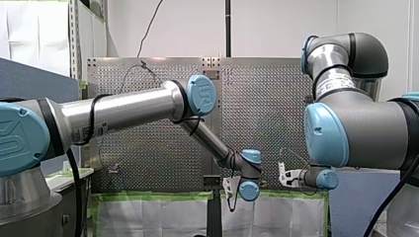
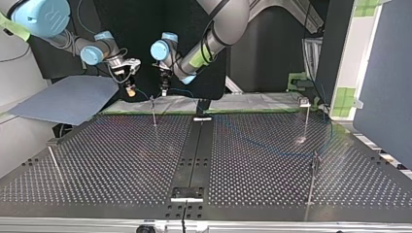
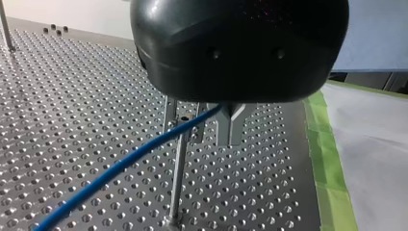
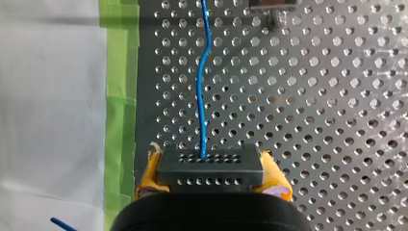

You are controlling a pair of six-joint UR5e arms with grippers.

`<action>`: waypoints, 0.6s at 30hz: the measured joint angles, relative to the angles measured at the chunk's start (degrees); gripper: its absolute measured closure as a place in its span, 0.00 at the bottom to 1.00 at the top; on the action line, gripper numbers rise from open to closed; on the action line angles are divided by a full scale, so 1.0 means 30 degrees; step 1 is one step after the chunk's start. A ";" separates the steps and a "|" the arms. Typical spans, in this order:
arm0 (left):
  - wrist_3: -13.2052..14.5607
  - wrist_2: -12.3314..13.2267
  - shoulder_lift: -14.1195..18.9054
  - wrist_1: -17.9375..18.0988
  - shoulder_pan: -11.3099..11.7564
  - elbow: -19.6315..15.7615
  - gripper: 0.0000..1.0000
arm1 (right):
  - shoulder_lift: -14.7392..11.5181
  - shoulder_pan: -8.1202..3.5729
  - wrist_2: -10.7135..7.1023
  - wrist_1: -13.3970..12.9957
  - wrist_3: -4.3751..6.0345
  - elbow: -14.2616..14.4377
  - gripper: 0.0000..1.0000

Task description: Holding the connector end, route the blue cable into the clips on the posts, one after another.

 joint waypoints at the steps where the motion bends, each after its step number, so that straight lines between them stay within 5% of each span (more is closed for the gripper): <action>1: 0.0010 -0.0004 0.0000 -0.0011 -0.0003 0.0008 1.00 | 0.0002 -0.0011 0.0002 -0.0012 0.0055 -0.0040 1.00; 18: -0.0047 0.0999 -0.0005 -0.0661 0.0332 0.0866 1.00 | 0.0020 0.0105 -0.0081 0.0584 0.0411 -0.1193 1.00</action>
